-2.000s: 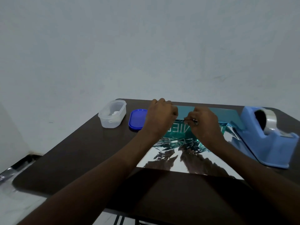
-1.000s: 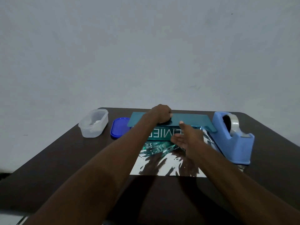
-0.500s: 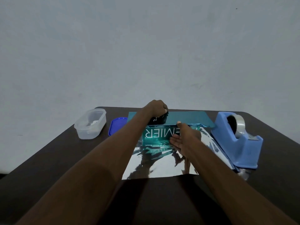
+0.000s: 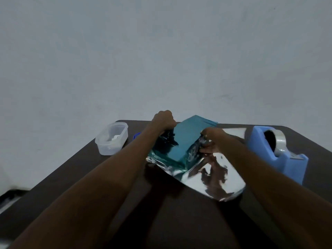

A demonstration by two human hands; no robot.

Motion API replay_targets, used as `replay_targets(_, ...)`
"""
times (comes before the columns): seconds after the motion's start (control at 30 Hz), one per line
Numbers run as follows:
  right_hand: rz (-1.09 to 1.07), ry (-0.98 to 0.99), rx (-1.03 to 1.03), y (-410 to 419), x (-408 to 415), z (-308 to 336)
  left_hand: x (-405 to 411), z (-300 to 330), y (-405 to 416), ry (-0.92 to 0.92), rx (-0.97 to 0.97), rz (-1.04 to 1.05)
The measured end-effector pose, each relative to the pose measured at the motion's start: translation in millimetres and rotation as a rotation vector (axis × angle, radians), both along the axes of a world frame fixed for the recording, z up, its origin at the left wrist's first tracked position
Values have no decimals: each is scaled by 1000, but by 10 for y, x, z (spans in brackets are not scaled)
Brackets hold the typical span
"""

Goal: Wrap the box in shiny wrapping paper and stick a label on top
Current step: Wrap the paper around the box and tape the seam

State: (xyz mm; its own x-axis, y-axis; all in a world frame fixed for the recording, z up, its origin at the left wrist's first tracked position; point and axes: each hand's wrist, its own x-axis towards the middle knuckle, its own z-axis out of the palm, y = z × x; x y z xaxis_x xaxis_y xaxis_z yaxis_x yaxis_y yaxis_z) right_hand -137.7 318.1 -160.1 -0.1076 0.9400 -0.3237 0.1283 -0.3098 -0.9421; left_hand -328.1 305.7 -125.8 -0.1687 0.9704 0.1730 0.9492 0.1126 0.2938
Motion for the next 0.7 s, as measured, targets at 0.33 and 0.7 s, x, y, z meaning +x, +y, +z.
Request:
replay_targets(0.33, 420, -313, -14, 257, 91, 176, 19, 118, -432, -41, -2, -25)
replay_targets(0.7, 701, -574, 138, 242, 110, 257, 218, -175, -163, 102, -46, -325)
